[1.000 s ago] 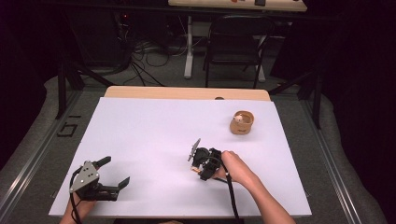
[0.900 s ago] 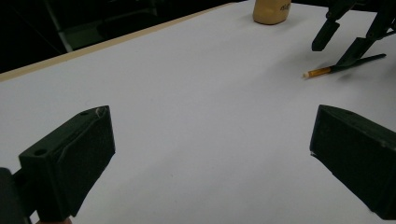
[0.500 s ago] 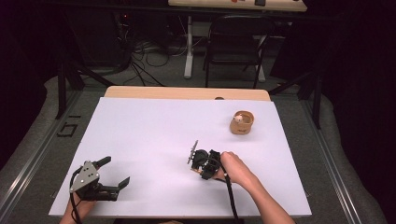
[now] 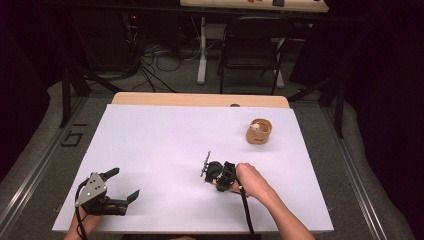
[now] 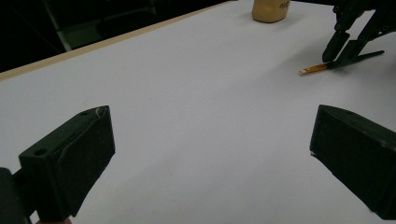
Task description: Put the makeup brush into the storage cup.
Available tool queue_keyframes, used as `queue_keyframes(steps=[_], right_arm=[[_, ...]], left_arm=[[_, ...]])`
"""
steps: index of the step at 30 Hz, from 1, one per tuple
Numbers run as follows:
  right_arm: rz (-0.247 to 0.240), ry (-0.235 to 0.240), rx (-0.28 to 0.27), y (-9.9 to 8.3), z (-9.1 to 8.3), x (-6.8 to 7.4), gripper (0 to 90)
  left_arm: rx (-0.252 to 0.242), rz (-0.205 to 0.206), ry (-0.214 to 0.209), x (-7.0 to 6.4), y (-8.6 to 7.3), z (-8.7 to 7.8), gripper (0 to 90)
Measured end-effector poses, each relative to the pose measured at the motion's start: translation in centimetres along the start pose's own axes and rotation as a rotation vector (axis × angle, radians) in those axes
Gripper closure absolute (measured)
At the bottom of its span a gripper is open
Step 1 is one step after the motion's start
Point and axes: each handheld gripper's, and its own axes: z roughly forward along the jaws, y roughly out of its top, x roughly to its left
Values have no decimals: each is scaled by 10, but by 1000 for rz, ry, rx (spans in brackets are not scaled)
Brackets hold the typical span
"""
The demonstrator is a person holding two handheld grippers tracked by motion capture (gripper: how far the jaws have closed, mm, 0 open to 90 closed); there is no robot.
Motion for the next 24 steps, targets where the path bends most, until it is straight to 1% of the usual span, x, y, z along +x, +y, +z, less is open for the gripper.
queue_keyframes(steps=[6,12,14,17,24], right_arm=[[8,-3,9,0,2,-1,795],[3,-8,20,0,3,-1,806],[0,-2,35,1,3,-1,819],[-3,-8,25,1,4,-1,822],[-2,-7,47,2,3,0,828]], left_arm=[[-1,-2,-1,0,0,0,0],[-3,-1,-3,0,0,0,0],[-1,-1,-2,0,0,0,0],[-1,1,-2,0,0,0,0],[-3,-1,-4,0,0,0,0]])
